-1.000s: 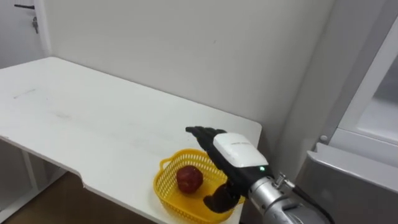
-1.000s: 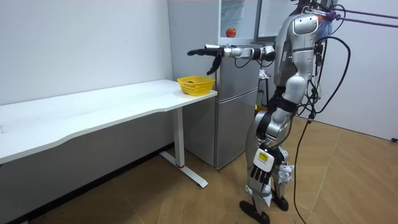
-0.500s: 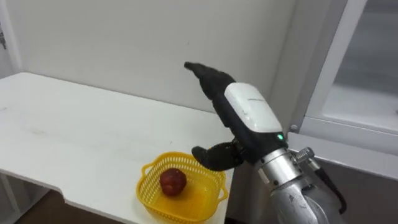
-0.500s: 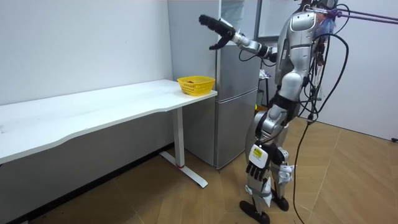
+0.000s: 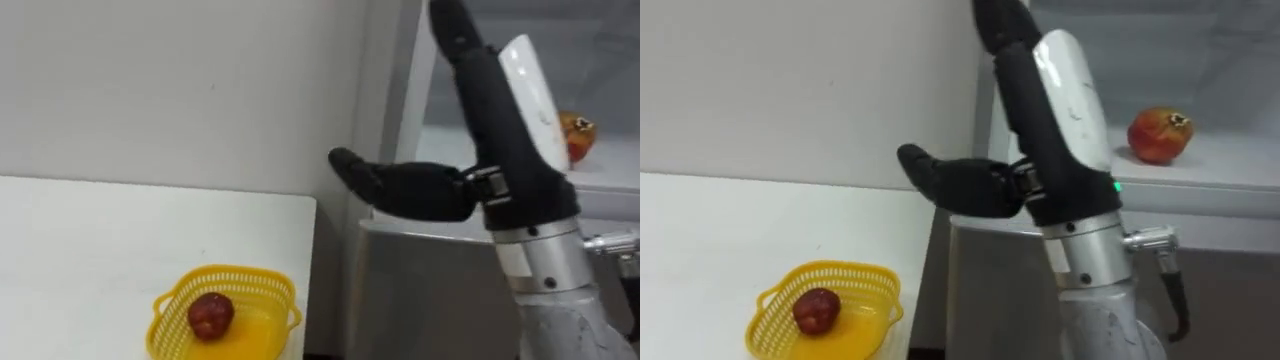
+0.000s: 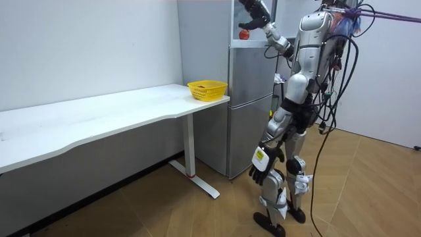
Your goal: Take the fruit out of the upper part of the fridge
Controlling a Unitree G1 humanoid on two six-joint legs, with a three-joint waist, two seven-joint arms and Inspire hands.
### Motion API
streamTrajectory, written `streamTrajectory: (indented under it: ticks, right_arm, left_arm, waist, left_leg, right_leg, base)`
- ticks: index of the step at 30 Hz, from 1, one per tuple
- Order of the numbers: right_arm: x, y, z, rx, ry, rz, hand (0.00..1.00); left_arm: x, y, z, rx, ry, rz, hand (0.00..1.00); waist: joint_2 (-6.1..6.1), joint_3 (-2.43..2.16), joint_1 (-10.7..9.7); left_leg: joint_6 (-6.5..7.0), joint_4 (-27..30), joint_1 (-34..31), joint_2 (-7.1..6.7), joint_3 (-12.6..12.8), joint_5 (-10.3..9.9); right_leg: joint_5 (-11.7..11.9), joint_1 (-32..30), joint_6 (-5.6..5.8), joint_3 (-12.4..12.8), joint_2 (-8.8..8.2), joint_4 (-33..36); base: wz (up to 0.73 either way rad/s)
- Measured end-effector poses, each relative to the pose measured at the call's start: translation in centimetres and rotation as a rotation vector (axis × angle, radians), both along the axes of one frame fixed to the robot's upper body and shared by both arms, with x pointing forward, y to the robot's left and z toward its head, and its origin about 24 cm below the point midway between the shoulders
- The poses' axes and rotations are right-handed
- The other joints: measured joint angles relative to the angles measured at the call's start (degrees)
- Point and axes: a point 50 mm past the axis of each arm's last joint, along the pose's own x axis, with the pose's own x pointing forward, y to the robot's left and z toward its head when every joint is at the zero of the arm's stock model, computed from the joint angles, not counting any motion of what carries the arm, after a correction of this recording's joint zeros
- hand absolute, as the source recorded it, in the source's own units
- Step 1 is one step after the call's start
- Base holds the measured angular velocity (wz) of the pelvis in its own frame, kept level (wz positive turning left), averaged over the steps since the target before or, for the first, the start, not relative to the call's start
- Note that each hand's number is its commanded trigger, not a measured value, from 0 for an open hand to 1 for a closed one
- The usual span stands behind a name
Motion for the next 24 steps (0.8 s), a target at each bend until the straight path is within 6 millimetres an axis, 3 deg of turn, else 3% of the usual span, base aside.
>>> streamTrajectory:
  ticks: [9, 14, 18, 24]
  right_arm:
    - [-1.0, -3.9, 0.2, 0.116, -0.088, -0.171, 0.0]
    - [-1.4, -5.9, 0.2, 0.2, -0.113, -0.249, 0.0]
    - [-1.5, -6.8, 0.4, 0.264, -0.105, -0.24, 0.0]
    - [-0.3, -8.7, -0.3, 0.308, 0.014, -0.216, 0.0]
  left_arm:
    - [-0.8, 0.2, 0.0, -0.004, 0.001, 0.061, 0.0]
    - [-1.6, 0.3, 0.0, -0.003, 0.018, 0.088, 0.0]
    - [-2.0, 0.4, 0.0, -0.002, 0.034, 0.093, 0.0]
    - [-2.3, 0.6, 0.0, -0.009, 0.037, 0.131, 0.0]
  waist:
    - [-0.37, -0.1, -3.1]
    - [-1.51, -0.3, -4.6]
    - [-1.84, 0.01, -5.0]
    - [-2.53, 0.02, -5.7]
  left_leg:
    - [-0.03, -1.2, 1.3, 0.24, 1.6, 0.0]
    - [-0.06, -1.6, 1.3, 0.23, 1.5, 0.0]
    - [-0.07, -1.6, 1.3, 0.24, 1.6, 0.0]
    - [-0.06, -1.4, 0.9, 0.23, 1.6, 0.0]
  right_leg:
    - [0.0, -0.2, -0.01, 2.1, 0.26, 0.0]
    - [0.0, -0.3, 0.0, 2.1, 0.29, -0.1]
    - [0.0, -0.3, 0.0, 2.1, 0.32, -0.1]
    - [0.1, -0.5, 0.02, 1.9, 0.27, -0.2]
  base:
    - [-0.1]
    - [-0.01]
    - [0.0]
    - [0.01]
